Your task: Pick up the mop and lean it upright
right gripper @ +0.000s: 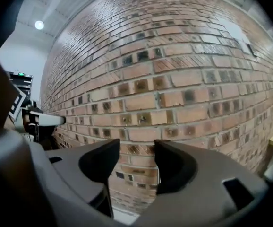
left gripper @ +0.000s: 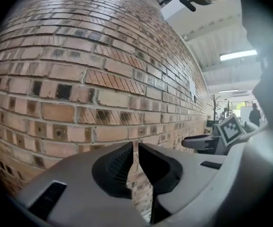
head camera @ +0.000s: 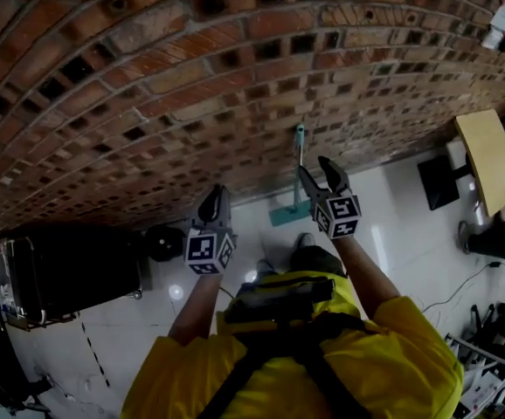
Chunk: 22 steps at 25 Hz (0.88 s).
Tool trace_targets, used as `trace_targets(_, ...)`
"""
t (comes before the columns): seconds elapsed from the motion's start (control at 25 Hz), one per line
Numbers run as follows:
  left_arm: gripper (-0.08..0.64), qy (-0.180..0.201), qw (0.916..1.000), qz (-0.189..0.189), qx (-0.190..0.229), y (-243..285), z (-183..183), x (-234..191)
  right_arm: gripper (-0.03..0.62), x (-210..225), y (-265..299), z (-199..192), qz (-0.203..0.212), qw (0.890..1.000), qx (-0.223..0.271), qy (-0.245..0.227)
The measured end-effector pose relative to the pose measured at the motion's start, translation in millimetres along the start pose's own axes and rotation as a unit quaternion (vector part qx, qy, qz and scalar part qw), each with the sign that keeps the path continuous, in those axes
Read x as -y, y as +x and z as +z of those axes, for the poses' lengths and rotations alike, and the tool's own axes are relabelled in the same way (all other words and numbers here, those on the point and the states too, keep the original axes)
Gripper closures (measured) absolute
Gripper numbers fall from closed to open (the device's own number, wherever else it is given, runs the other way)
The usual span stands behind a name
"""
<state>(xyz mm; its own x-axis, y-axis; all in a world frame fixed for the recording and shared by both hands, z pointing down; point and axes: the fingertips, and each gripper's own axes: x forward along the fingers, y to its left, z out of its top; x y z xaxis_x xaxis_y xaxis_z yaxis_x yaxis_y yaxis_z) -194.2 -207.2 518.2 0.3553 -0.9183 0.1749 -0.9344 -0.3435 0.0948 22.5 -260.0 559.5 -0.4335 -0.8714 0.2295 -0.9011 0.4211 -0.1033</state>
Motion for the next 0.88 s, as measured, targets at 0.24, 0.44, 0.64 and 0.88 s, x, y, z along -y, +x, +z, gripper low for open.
trace_targets(0.24,0.523,-0.021,0.9996,0.012,-0.013,17.5,-15.7,0.5,0.354,39.5,76.5,-55.9,-0.019,0.998,-0.047,-0.03)
trace_targets(0.44,0.523,-0.01,0.9996,0.018,-0.018,26.4,-17.3,3.2,0.43,78.0,143.9,-105.5,-0.065,0.993,-0.095,-0.027)
trace_targets(0.64,0.523,-0.016,0.9981,0.05,-0.033,24.1,-27.6,-21.5,0.469,80.3,167.5,-120.9,-0.074,0.992,-0.102,-0.021)
trace_targets(0.88,0.523,-0.017,0.997,0.069,-0.03,31.8,-32.6,-33.4,0.471,85.1,154.1,-115.5,-0.081,0.992,-0.096,-0.021)
